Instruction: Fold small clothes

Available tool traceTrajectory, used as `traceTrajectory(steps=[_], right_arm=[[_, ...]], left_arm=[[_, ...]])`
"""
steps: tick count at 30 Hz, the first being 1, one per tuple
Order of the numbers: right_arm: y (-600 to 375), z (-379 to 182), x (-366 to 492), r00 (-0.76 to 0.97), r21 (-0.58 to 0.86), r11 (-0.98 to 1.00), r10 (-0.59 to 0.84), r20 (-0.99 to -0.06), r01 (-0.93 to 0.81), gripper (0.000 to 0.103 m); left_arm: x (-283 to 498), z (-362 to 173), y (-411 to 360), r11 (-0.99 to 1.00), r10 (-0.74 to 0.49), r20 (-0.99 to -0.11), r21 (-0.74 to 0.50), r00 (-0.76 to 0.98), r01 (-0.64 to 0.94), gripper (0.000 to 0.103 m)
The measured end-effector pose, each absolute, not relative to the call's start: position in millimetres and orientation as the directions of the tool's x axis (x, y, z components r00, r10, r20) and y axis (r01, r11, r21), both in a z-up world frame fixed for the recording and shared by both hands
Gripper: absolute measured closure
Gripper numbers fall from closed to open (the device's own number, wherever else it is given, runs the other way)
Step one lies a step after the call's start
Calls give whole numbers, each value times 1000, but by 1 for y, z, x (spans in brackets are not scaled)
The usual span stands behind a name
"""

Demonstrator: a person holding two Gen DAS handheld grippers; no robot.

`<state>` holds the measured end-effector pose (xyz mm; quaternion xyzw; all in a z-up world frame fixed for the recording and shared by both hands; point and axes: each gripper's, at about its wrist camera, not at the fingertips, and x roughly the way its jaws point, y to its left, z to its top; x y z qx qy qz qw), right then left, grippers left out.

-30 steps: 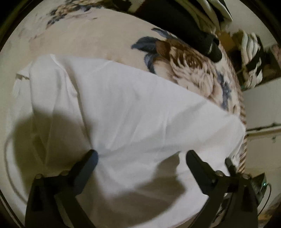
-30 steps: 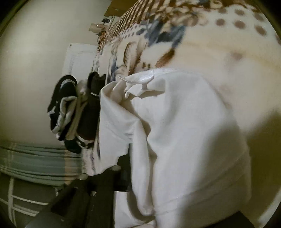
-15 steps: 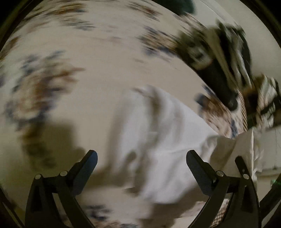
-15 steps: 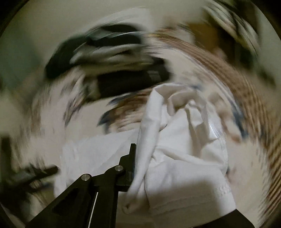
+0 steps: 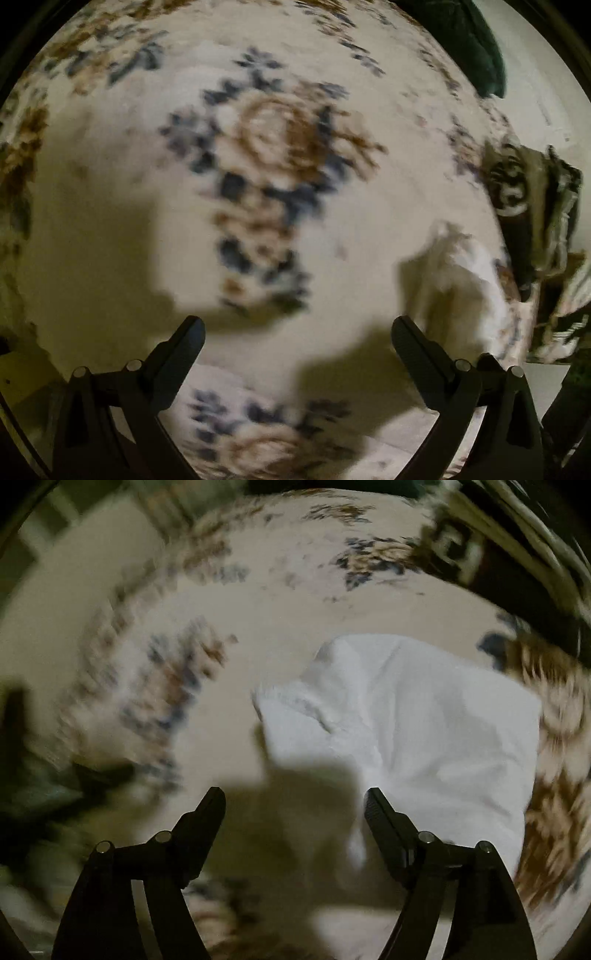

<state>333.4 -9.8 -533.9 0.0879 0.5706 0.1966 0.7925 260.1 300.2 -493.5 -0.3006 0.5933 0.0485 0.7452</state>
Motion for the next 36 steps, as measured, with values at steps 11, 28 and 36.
traceTrajectory(steps=[11, 28, 36], right_arm=[[-167, -514, 372, 285, 332, 941, 299, -911, 71, 22], [-192, -583, 458, 123, 466, 884, 467, -876, -35, 22], [-182, -637, 499, -25, 617, 787, 617, -786, 30, 22]], left_arm=[[354, -488, 173, 842, -379, -868, -468, 322, -269, 0], [232, -505, 188, 615, -347, -885, -465, 310, -637, 0], [258, -545, 115, 422, -539, -777, -584, 326, -694, 0]])
